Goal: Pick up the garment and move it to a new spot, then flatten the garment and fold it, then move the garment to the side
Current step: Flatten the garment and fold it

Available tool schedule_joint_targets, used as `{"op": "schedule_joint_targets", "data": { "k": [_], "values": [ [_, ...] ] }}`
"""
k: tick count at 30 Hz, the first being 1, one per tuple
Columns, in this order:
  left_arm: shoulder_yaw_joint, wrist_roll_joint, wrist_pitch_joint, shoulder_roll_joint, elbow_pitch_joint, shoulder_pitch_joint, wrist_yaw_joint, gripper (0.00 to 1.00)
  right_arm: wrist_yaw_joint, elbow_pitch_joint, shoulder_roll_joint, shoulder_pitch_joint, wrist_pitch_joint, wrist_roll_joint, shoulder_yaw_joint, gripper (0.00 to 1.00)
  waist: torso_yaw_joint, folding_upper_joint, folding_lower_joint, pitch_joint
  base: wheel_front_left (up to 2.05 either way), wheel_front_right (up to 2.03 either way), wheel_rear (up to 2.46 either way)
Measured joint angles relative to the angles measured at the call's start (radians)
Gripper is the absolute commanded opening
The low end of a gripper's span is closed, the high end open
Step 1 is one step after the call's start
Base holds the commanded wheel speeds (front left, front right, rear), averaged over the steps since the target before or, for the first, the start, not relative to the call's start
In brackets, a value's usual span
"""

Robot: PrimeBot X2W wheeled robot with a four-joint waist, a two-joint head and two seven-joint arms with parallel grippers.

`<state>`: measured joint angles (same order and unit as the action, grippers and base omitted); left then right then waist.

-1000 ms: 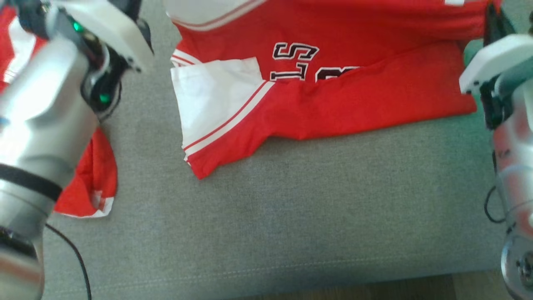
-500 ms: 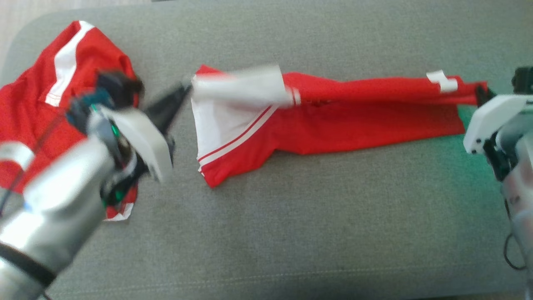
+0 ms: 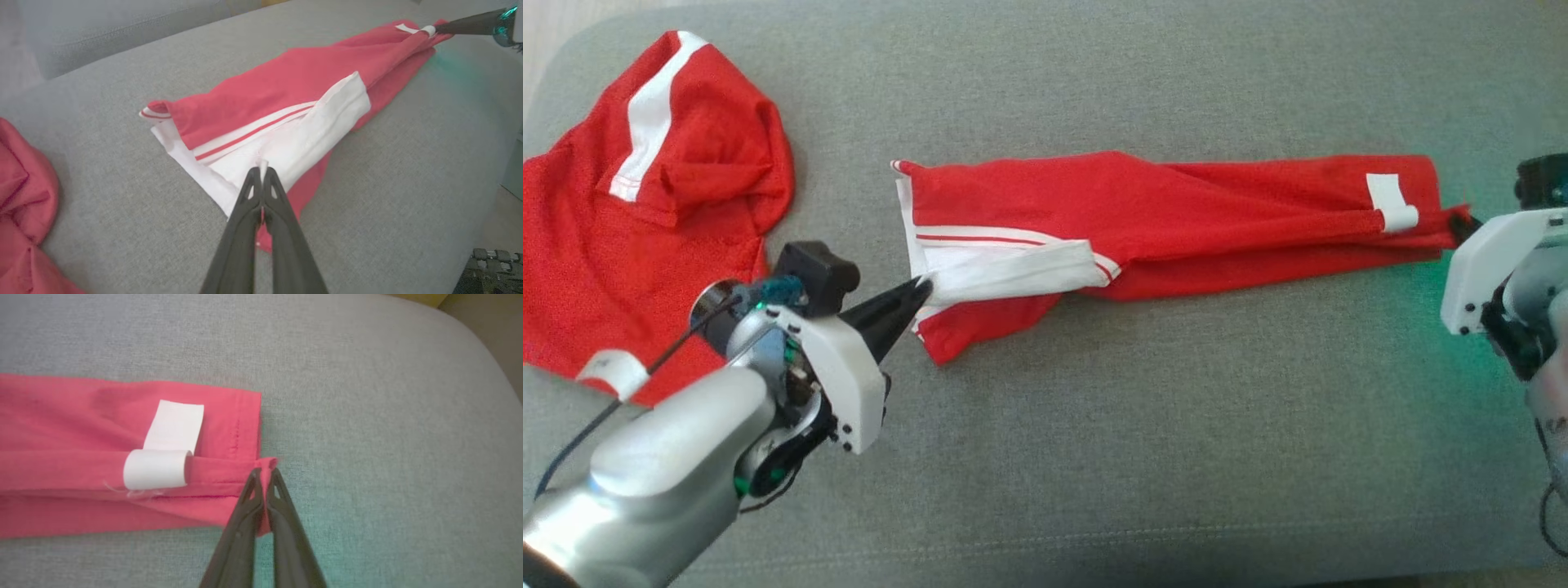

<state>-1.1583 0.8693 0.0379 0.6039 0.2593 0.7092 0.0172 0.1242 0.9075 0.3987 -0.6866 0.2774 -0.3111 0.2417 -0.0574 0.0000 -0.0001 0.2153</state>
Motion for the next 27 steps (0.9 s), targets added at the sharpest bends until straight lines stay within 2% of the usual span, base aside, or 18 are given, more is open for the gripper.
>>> {"op": "schedule_joint_targets", "data": {
  "k": [1,2,7,12,16,20,23,27],
  "values": [
    [0.0,0.0,0.0,0.0,0.0,0.0,0.0,0.95,0.0,0.0,0.0,0.0,0.0,0.0,0.0,1.0,0.0,0.0,0.0,0.0,0.0,0.0,0.0],
    [-0.003,-0.015,0.002,0.0,0.006,-0.001,0.011,1.0,0.0,-0.009,0.0,0.005,0.006,-0.008,-0.002,1.0,-0.002,0.0,0.0,0.0,0.0,0.0,0.0],
    [0.022,-0.023,0.064,-0.007,0.042,-0.007,0.064,1.0,0.0,-0.076,0.008,0.013,-0.019,-0.044,-0.04,1.0,-0.004,0.0,0.0,-0.011,0.0,0.0,0.0],
    [0.134,0.037,0.176,-0.049,0.06,-0.029,0.133,1.0,0.0,-0.189,-0.003,0.031,-0.113,-0.077,-0.104,1.0,-0.002,0.0,0.0,-0.035,0.0,0.0,0.0],
    [0.297,0.082,0.211,-0.101,0.033,-0.056,0.177,1.0,0.0,-0.314,-0.047,0.062,-0.215,-0.086,-0.161,1.0,0.003,0.0,0.0,-0.051,0.0,0.0,0.0],
    [0.578,0.033,0.212,-0.182,-0.07,-0.135,0.203,1.0,0.0,-0.446,-0.112,0.127,-0.315,-0.075,-0.203,1.0,0.006,0.0,0.0,-0.063,0.0,0.0,0.0],
    [0.754,-0.05,0.219,-0.251,-0.141,-0.229,0.202,1.0,0.0,-0.53,-0.148,0.193,-0.385,-0.011,-0.206,1.0,0.006,0.0,0.0,-0.071,0.0,0.0,0.0],
    [0.849,-0.193,0.219,-0.318,-0.186,-0.356,0.16,1.0,0.0,-0.602,-0.201,0.281,-0.44,0.059,-0.223,1.0,0.01,0.0,0.0,-0.079,0.0,0.0,0.0]
  ]
}}
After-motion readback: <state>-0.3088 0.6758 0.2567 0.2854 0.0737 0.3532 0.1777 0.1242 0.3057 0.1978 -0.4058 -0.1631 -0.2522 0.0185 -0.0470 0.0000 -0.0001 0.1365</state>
